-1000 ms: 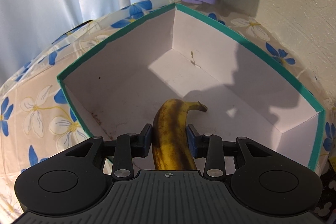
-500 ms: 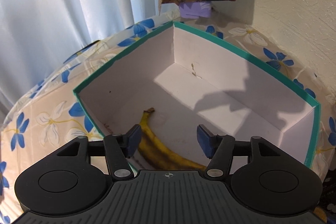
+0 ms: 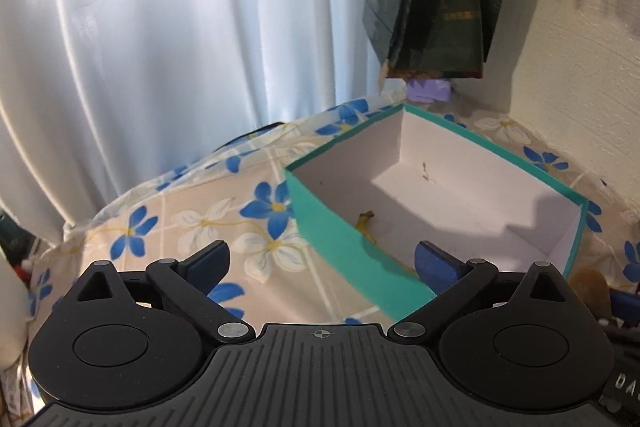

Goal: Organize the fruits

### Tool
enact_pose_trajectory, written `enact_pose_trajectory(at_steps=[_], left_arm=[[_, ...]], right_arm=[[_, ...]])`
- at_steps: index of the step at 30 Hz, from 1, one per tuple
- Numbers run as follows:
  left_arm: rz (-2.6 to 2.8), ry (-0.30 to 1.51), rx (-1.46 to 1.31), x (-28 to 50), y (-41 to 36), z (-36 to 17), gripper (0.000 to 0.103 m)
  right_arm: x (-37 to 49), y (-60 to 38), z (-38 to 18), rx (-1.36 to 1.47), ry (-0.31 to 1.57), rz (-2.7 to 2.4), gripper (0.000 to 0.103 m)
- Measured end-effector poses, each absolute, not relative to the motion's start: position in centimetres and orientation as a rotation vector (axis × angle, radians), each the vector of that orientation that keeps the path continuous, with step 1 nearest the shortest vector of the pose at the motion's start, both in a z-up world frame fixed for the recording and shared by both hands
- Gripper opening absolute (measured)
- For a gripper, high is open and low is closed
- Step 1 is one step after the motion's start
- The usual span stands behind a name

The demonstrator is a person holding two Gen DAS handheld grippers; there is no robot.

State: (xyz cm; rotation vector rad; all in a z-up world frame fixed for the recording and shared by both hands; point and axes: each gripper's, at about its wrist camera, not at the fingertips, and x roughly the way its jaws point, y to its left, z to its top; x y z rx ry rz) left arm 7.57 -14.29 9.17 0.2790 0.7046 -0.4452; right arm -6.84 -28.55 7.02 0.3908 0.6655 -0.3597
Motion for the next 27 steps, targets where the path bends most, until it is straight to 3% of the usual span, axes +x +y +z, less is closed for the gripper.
enact_pose_trajectory(at_steps=[14, 27], left_arm=[[-0.276, 0.852, 0.157, 7.8, -5.3, 7.7, 0.101], [-0.222, 0.899, 0.110, 8.7, -2.8, 6.3, 0.101]], right_arm=[[-2.0, -28.9, 6.8, 0.310, 0.699, -0.357, 0.043], [3.9, -29.2, 4.1, 0.197, 0.768, -0.374, 0.043]])
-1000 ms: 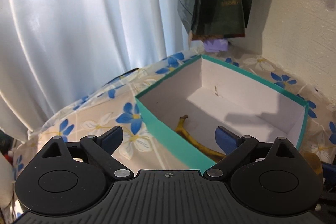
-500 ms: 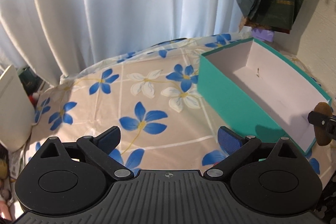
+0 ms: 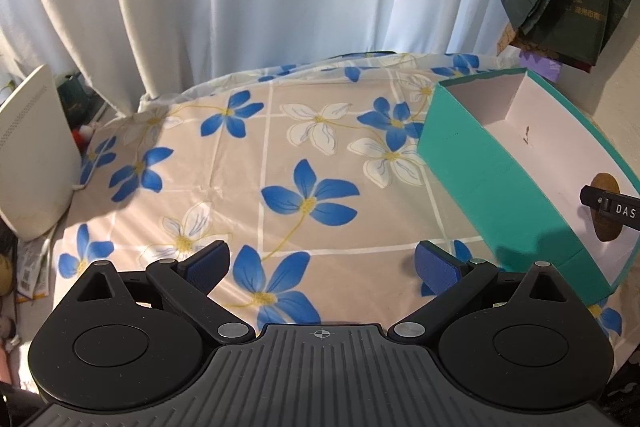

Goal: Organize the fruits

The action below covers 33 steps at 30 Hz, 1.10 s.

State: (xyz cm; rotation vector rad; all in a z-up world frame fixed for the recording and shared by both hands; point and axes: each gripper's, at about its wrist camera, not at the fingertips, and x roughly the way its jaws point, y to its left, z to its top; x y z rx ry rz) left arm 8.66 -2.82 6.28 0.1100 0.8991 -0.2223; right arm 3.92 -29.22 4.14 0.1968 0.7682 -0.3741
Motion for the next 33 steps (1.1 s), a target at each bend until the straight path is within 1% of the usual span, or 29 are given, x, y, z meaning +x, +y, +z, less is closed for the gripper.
enact_pose_trajectory(at_steps=[12, 21, 23, 26, 28, 30, 32, 33], left_arm=[[-0.211, 0.957, 0.133, 9.3, -3.2, 5.1, 0.101], [-0.216, 0.979, 0.143, 9.5, -3.4, 4.8, 0.101], [-0.220, 0.978, 0.146, 9.4, -3.4, 4.8, 0.101], [-0.224, 0.976, 0.147, 9.3, -3.3, 4.9, 0.101], [-0.223, 0.978, 0.146, 9.2, -3.1, 4.9, 0.101], [-0.219, 0.980, 0.142, 9.1, -2.7, 4.8, 0.101], [-0.218, 0.980, 0.138, 8.8, -2.3, 4.7, 0.101], [-0.217, 0.980, 0.138, 8.6, -2.0, 4.6, 0.101]], right_arm=[[6.8, -30.5, -0.8, 0.157, 0.907, -0.377, 0.043], [7.1, -30.6, -1.0, 0.150, 0.926, -0.382, 0.044], [7.1, -30.6, -0.8, 0.135, 0.918, -0.402, 0.053], [6.9, -30.5, -0.5, 0.121, 0.910, -0.405, 0.061], [6.5, -30.2, 0.1, 0.116, 0.894, -0.405, 0.062], [5.5, -29.8, 1.3, 0.115, 0.843, -0.412, 0.069], [4.0, -29.2, 3.2, 0.118, 0.765, -0.403, 0.084], [2.9, -28.7, 4.2, 0.124, 0.717, -0.387, 0.087]])
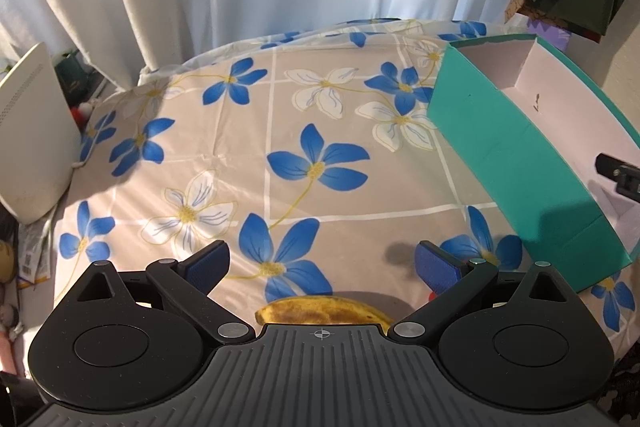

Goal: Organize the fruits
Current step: 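Move the left gripper to the second kiwi and close on it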

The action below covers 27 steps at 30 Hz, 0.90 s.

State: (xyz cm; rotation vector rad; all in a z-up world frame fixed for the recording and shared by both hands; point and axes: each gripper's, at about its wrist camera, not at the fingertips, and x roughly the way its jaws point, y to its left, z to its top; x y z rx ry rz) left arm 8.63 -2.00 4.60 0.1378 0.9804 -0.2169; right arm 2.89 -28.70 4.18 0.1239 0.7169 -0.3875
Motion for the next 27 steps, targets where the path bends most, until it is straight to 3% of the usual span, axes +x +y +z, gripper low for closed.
enact_pose_trajectory(at_steps=[5, 22, 27], left_arm=[[-0.209, 1.009, 0.141, 7.5, -0.3, 3.4, 0.101], [-0.594, 1.004, 0.361, -1.0, 0.3, -0.4, 0.101], [-0.655, 1.009, 0.308, -1.4, 1.1, -1.2, 0.101]], right_arm=[[-2.7, -25.4, 7.3, 0.137, 0.543, -0.241, 0.103], [-7.5, -21.6, 5.0, 0.261, 0.635, -0.184, 0.103], [-8.0, -21.1, 4.7, 0.278, 0.648, -0.187, 0.103]])
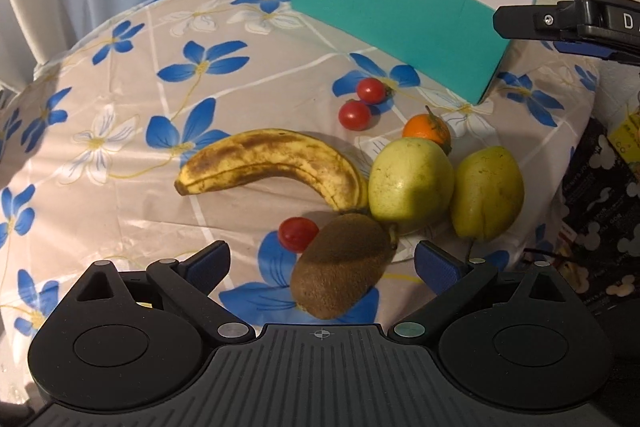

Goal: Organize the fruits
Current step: 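Move the left gripper to the second kiwi and close on it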

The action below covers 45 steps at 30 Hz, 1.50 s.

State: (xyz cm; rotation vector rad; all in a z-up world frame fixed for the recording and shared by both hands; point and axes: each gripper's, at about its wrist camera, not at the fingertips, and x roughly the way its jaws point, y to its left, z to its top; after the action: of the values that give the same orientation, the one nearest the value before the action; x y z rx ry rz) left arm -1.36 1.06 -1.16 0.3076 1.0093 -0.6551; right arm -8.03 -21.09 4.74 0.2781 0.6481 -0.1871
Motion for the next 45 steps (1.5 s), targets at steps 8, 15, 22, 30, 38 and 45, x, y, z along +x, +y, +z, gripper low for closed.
enact_pose_trajectory(at_steps=[8, 15, 22, 30, 38, 45], left_arm=[[-0.752, 1.067, 0.266, -0.7, 0.6, -2.0, 0.090], [-0.768, 1.145, 0.294, 0.3, -0.2, -3.3, 0.079], [-0.759, 1.173, 0.362, 0.7, -1.1, -4.1, 0.071], [-0.727, 1.188, 0.382, 1.2, -1.4, -4.1, 0.061], [-0.744, 1.173, 0.295, 1.0, 0.2, -2.6, 0.060], [-0.698, 1.120, 0.207, 1.1, 1.6, 0.0, 0.060]], right_arm=[[-8.8, -20.9, 4.6, 0.294, 0.657, -0.216, 0.103], [-9.3, -21.3, 4.2, 0.314, 0.668, -0.231, 0.103], [-9.4, -21.8, 3.7, 0.334, 0.681, -0.252, 0.103], [-9.3, -21.5, 3.4, 0.323, 0.700, -0.252, 0.103], [-9.4, -20.7, 3.4, 0.282, 0.727, -0.251, 0.103], [-9.3, -18.6, 2.1, 0.220, 0.837, -0.166, 0.093]])
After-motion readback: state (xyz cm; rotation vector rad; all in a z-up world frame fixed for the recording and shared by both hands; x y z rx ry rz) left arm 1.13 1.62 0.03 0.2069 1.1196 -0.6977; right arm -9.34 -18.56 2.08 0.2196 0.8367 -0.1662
